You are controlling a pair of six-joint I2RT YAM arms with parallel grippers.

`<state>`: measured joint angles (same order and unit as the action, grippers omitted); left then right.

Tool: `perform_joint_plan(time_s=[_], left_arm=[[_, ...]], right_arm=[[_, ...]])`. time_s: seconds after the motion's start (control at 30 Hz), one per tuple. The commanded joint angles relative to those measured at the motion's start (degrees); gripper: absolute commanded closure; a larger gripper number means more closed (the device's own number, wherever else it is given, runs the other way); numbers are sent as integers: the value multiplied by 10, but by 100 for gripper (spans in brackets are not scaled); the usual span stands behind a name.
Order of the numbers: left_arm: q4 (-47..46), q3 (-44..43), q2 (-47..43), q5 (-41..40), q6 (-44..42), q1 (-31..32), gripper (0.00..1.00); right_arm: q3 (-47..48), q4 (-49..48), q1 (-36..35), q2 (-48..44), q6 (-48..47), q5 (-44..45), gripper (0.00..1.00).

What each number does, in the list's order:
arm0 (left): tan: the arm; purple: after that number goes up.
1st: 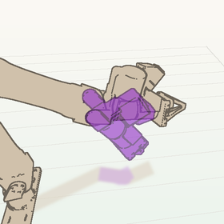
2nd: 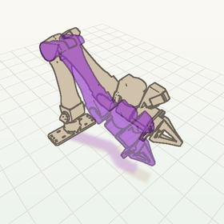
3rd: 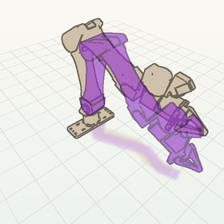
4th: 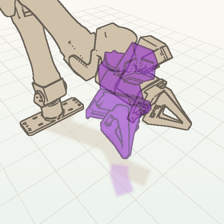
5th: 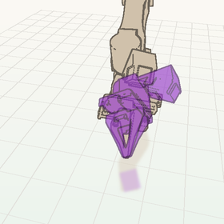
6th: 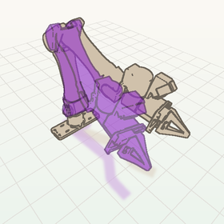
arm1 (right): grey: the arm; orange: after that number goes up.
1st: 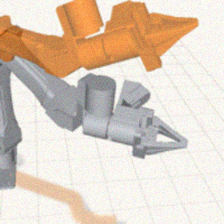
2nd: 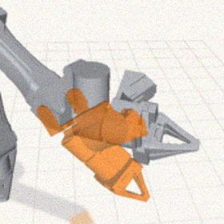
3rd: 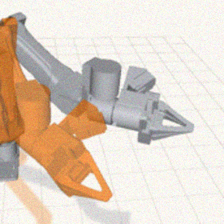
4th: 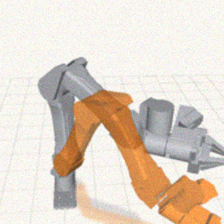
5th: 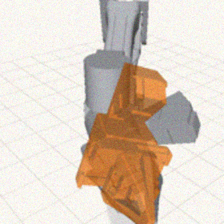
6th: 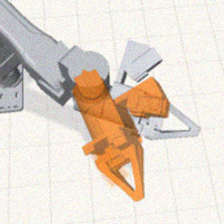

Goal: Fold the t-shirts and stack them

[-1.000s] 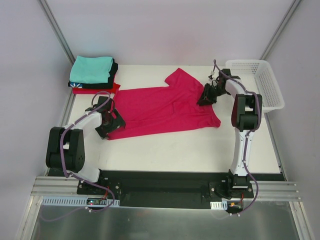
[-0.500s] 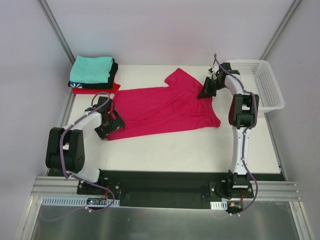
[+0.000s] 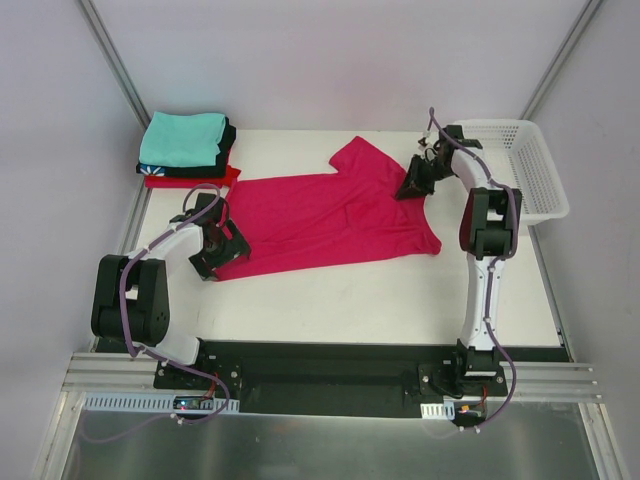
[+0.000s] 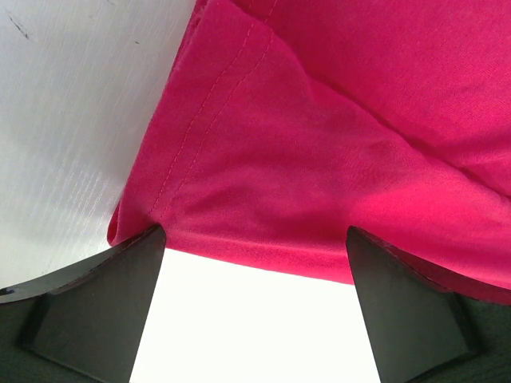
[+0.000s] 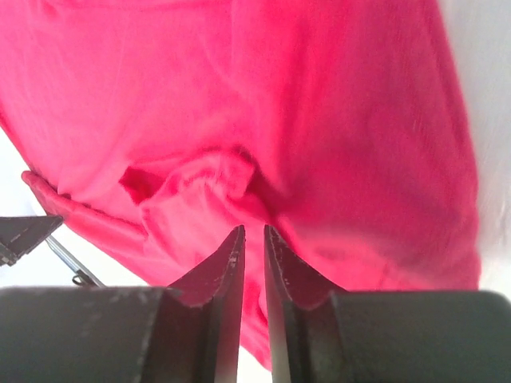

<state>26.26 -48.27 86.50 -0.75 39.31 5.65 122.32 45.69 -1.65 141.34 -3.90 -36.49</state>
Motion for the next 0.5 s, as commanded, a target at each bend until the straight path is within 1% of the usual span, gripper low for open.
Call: perform_joint_plan(time_s=[0.0, 0.03, 0.07, 0.1, 0.13, 0.17, 0.2, 0.23, 0.3, 0.33, 0.37, 0.43, 0.47], left_arm=[[22, -7, -9, -10, -14, 2, 3], [22, -9, -10, -9, -15, 2, 3], [22, -10, -12, -7, -16, 2, 3], [23, -12, -12, -7, -18, 2, 3], [23, -15, -12, -7, -20, 2, 3], [24, -16, -12, -7, -21, 2, 3], [24, -17, -13, -6, -21, 2, 3], [25, -20, -14, -5, -22, 2, 3], [25, -21, -15, -1, -23, 2, 3], [26, -22, -15, 0, -22, 2, 3], [26, -24, -15, 2, -22, 2, 3], [25, -25, -14, 6, -21, 2, 3], [25, -25, -15, 7, -21, 2, 3]], right_arm=[[-47, 29, -10, -136, -2, 31, 84], [-86, 29, -19, -150, -5, 40, 84], [-106, 31, -23, -182, -6, 65, 84], [-124, 35, -33, -194, -12, 83, 85], [-163, 41, -38, -211, -15, 103, 85], [-181, 53, -43, -237, -17, 150, 86], [-203, 58, -50, -253, -17, 178, 86], [-245, 63, -53, -266, -13, 220, 87], [-298, 56, -57, -310, -9, 248, 86], [-318, 49, -58, -323, -1, 276, 80], [-363, 44, -58, -337, -2, 286, 77], [-395, 35, -58, -364, -3, 325, 66], [-419, 34, -58, -369, -3, 338, 64]])
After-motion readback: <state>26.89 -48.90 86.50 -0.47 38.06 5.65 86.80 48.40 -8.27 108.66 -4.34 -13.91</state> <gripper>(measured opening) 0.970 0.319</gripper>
